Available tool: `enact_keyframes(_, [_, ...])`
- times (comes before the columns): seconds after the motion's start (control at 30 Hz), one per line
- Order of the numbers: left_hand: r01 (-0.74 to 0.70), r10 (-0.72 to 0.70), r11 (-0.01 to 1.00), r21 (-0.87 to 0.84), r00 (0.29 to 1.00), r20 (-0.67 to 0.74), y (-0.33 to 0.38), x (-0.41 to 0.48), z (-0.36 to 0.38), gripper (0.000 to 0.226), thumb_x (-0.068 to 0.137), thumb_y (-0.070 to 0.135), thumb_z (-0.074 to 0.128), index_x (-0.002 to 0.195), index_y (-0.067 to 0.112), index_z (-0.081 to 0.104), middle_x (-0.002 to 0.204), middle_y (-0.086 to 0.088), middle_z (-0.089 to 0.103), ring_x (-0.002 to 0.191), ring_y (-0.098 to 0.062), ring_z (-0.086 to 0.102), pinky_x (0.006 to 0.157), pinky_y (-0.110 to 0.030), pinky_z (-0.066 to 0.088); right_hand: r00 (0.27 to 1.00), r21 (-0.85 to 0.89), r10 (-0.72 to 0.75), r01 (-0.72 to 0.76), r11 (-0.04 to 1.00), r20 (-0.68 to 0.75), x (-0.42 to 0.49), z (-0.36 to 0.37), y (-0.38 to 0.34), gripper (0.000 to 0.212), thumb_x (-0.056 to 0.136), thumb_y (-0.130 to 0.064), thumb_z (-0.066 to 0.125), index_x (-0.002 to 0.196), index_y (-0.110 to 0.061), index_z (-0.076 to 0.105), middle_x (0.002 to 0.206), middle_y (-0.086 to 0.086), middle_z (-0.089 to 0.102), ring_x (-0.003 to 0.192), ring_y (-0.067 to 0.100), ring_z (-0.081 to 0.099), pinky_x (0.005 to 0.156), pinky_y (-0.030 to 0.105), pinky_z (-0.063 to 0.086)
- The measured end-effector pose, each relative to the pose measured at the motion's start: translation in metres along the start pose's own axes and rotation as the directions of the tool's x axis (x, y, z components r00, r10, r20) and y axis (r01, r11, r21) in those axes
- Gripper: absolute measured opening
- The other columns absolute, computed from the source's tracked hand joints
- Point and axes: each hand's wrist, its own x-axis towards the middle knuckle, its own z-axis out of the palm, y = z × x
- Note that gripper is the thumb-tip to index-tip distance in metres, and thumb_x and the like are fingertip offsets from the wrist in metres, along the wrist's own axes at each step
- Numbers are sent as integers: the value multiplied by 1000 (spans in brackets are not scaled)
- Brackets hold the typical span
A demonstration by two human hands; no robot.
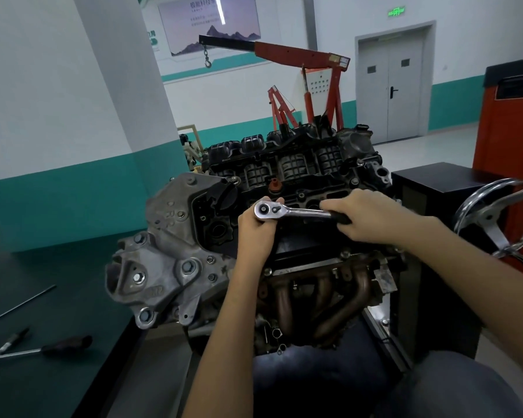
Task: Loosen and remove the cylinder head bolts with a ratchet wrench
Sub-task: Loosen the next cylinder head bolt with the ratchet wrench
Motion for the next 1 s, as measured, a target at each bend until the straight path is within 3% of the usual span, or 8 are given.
enact_keyframes(0.07, [16,-17,999,-44,1000,-26,-1,-3,0,45,94,8,58,55,27,46,54,19,52,93,-11,62,59,-8,37,998,13,37,-36,999,-58,-5,13,-8,27,85,-19,56,110,-29,51,70,-5,47,71,26,60,63,32,46])
enact_keyframes(0.1, [21,-23,998,-58,999,-26,-2,-5,1,41,94,10,59,59,21,42,54,17,48,101,-8,32,59,-12,36,993,100,86,-77,992,-85,-15,26,-18,25,84,-19,57,105,-29,49,70,-3,47,68,26,59,61,31,46])
enact_keyframes(0.17, [30,-32,998,-52,999,-42,0,-7,5,40,95,16,61,64,14,37,57,10,37,63,-6,29,57,-20,32,973,406,218,-168,898,-79,-39,56,-50,25,81,-16,59,95,-30,44,65,-1,48,60,24,54,54,29,42])
enact_keyframes(0.37, [113,-99,989,91,985,-144,1,0,10,40,94,24,62,68,6,37,65,-6,34,64,-13,31,55,-22,29,904,830,428,-226,509,-16,-33,108,-150,29,84,-5,53,112,-12,48,75,12,60,69,28,61,66,43,53])
enact_keyframes(0.53, [76,-76,997,-5,997,-12,-3,1,2,46,93,25,63,57,22,34,57,7,33,59,-10,31,56,-22,30,968,691,251,-201,694,30,-42,81,-91,31,81,-4,56,103,-24,49,66,2,50,52,9,48,48,11,38])
enact_keyframes(0.77, [44,-46,998,-51,998,-44,-4,0,3,39,92,8,59,63,34,66,75,12,68,85,-1,64,79,-17,48,1000,78,15,-16,997,8,0,5,2,28,85,-14,58,110,-25,54,62,-14,42,54,8,47,57,27,38])
enact_keyframes(0.87, [39,-51,995,-87,989,-136,-4,-6,9,36,92,13,63,59,22,51,58,14,53,62,-2,51,63,-15,41,992,273,116,-99,957,-48,-21,38,-22,21,82,-17,58,99,-24,49,65,-3,48,55,18,50,53,29,40])
enact_keyframes(1.0, [52,-59,997,-49,987,-151,0,-5,16,45,93,17,63,59,18,34,55,10,35,57,-5,31,57,-23,30,936,735,349,-201,648,-52,-46,91,-94,22,79,-6,58,85,-21,44,58,1,47,46,7,45,44,14,36])
